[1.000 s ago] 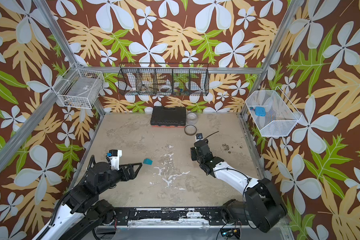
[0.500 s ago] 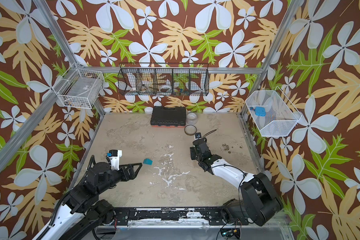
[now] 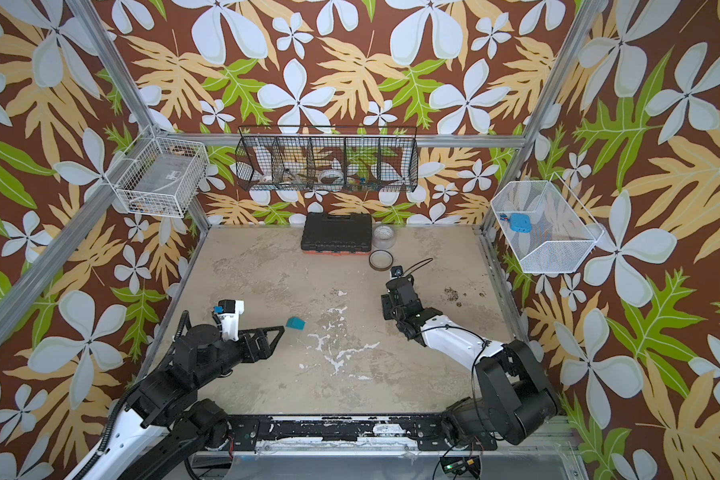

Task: Build the wood block tower
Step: 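Lower the magenta block onto the top of the stack with the right gripper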

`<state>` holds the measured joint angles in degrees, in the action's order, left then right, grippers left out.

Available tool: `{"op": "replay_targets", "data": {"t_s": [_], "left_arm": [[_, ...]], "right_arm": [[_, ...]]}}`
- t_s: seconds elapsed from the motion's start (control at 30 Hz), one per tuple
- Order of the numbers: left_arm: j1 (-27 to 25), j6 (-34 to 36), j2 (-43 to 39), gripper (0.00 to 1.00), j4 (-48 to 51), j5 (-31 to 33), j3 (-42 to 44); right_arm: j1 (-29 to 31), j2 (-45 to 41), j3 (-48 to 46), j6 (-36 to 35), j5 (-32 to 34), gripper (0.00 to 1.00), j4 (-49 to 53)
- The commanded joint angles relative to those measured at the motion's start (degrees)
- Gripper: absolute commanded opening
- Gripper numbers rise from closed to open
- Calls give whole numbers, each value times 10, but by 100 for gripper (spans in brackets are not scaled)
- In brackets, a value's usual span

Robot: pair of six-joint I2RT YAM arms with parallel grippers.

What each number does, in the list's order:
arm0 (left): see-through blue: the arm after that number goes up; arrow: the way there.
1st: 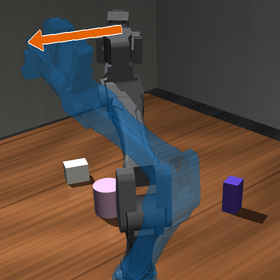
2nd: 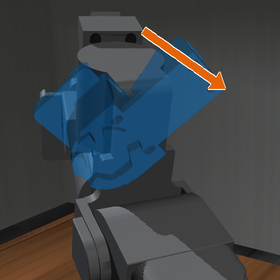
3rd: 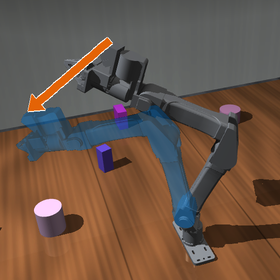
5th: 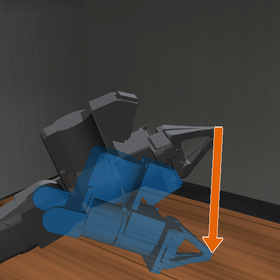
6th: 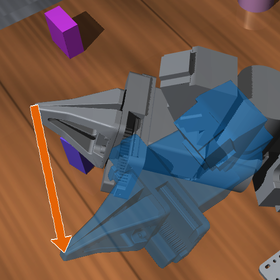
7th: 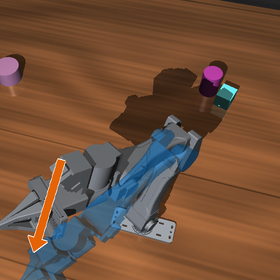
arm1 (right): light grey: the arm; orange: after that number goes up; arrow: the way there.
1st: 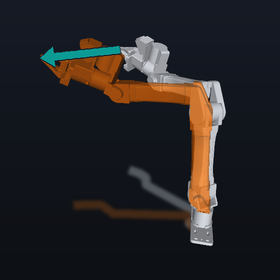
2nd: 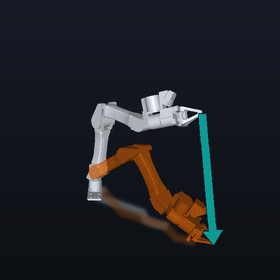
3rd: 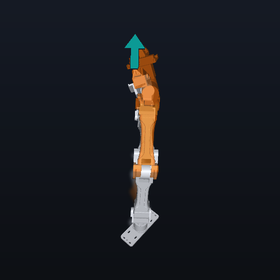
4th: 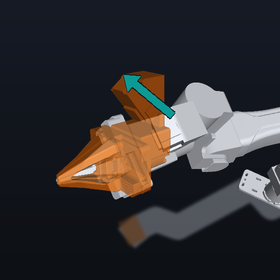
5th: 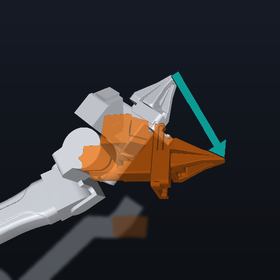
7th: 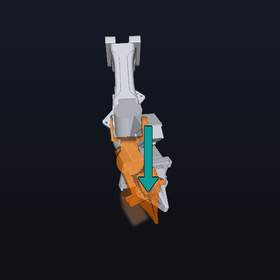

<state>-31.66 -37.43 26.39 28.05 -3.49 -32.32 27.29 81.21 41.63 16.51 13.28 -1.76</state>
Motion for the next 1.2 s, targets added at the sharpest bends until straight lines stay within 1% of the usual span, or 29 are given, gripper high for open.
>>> {"op": "replay_targets", "data": {"t_s": [0.0, 0.2, 0.43, 0.5, 0.63, 0.7, 0.9, 1.17], "left_arm": [[1, 0, 0, 100, -17, -2, 1], [1, 0, -1, 100, -17, -2, 1], [1, 0, -1, 100, -17, -2, 1], [1, 0, -1, 100, -17, -2, 1], [1, 0, -1, 100, -17, -2, 1], [1, 0, -1, 100, -17, -2, 1], [1, -1, -1, 100, -17, -3, 1], [1, -1, -2, 100, -18, -4, 1]], "right_arm": [[-1, 1, 4, 2, -2, 46, -4], [-1, 1, 5, 3, -5, 52, -4], [-1, 4, 7, 3, -11, 54, -2], [-1, 4, 7, 4, -10, 57, -2], [-1, 3, 5, 4, -8, 66, -2], [-2, 2, 5, 6, -7, 68, -2], [-2, 2, 5, 7, -4, 71, -1], [-2, 1, 4, 7, -3, 71, 1]]}}
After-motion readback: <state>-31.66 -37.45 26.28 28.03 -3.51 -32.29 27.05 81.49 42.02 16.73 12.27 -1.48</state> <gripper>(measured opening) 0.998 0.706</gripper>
